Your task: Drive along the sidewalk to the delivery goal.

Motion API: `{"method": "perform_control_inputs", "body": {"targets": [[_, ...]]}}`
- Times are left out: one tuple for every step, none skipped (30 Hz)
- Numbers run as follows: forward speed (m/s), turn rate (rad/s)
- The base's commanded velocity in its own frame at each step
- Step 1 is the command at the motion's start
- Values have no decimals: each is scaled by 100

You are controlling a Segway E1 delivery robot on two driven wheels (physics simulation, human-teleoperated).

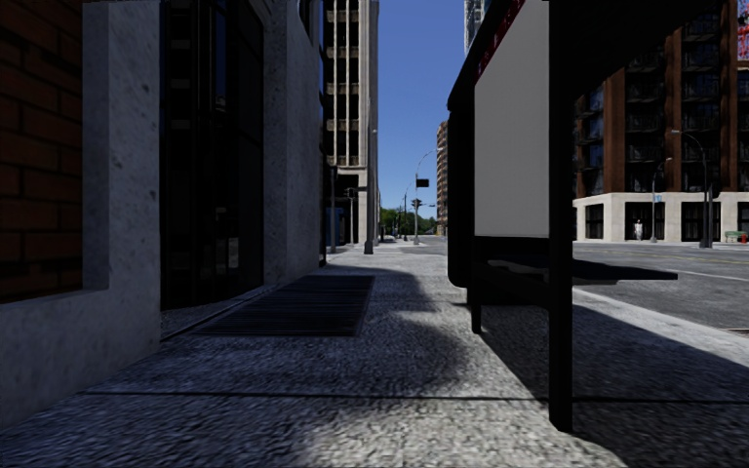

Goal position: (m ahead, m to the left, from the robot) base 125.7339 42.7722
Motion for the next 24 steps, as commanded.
{"method": "perform_control_inputs", "body": {"targets": [[200,0],[200,0],[200,0],[200,0],[200,0],[200,0],[200,0],[200,0],[200,0],[200,0],[200,0],[200,0],[200,0],[200,0],[200,0],[200,0],[200,0],[200,0],[200,0],[200,0],[200,0],[200,0],[200,0],[200,0]]}}
